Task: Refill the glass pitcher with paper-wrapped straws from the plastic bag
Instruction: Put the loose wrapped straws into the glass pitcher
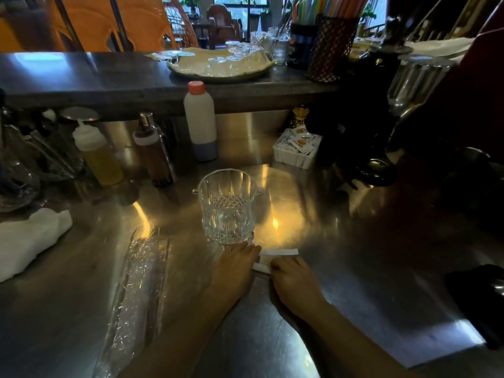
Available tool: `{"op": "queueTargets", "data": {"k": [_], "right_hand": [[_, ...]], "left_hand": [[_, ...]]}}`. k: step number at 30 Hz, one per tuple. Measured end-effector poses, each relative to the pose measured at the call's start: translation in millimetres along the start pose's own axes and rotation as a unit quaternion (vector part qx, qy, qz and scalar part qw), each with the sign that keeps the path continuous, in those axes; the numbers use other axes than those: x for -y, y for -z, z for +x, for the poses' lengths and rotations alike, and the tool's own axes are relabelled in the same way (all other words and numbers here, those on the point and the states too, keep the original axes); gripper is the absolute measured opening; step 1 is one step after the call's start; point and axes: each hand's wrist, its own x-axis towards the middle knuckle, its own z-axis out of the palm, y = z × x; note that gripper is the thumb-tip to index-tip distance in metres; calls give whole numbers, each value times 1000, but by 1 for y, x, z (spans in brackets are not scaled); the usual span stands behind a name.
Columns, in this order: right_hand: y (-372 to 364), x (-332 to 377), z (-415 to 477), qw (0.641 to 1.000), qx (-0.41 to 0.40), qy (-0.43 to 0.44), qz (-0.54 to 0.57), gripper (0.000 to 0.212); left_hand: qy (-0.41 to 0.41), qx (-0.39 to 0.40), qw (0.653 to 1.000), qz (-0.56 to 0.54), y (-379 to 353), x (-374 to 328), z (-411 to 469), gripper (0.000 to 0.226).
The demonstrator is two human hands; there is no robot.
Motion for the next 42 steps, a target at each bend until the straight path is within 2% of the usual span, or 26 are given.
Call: {"op": "queueTargets", "data": {"k": [2, 5, 9, 13, 16, 18, 20, 22, 23, 25, 26, 28, 29, 32, 36, 39, 42], "right_hand": [[0, 0, 0, 1000, -13, 13, 2, 17], [2, 0, -1, 1000, -13, 26, 12, 18], [3, 0, -3, 999, 6, 26, -21, 12], [11, 0, -1, 999, -9, 23, -29, 10], [21, -2, 0, 999, -37, 14, -26, 15], [29, -5, -1, 997, -71, 15, -32, 5], [40, -9, 0, 994, -99, 9, -38, 10], [51, -16, 2, 995, -95, 7, -44, 4], [56, -19, 3, 996, -77, -4, -36, 11], [65, -24, 8, 998, -30, -50, 13, 20], [71, -24, 11, 995, -24, -86, 52, 16], [82, -23, 22, 974, -44, -146, 168, 5], [87, -21, 29, 959, -55, -162, 227, 10], [109, -8, 60, 918, -97, -179, 339, 13], [137, 14, 105, 878, -158, -161, 423, 15], [144, 29, 135, 881, -182, -123, 420, 15], [136, 38, 155, 898, -184, -114, 383, 11]], "left_hand": [[4, 16, 1000, 14, 3, -1, 5, 30], [21, 62, 996, 57, 2, -2, 12, 36], [25, 76, 990, 113, 2, -4, 14, 35], [38, 82, 987, 134, 3, -7, 12, 31], [68, 41, 995, 63, 11, -11, 6, 23], [85, -2, 996, -2, 24, -14, 0, 15], [106, -50, 990, -78, 42, -14, -7, 11], [128, -86, 977, -144, 65, -15, -13, 13], [136, -100, 971, -169, 77, -15, -15, 14], [151, -132, 955, -217, 103, -17, -16, 21], [157, -152, 944, -248, 115, -18, -16, 25], [168, -188, 918, -308, 139, -16, -11, 23], [172, -203, 909, -321, 150, -13, -8, 20], [171, -248, 896, -328, 178, -3, 4, 21], [146, -291, 902, -284, 201, 1, 23, 8], [116, -329, 908, -231, 206, -1, 36, 13], [108, -344, 914, -184, 195, 1, 48, 10]]}}
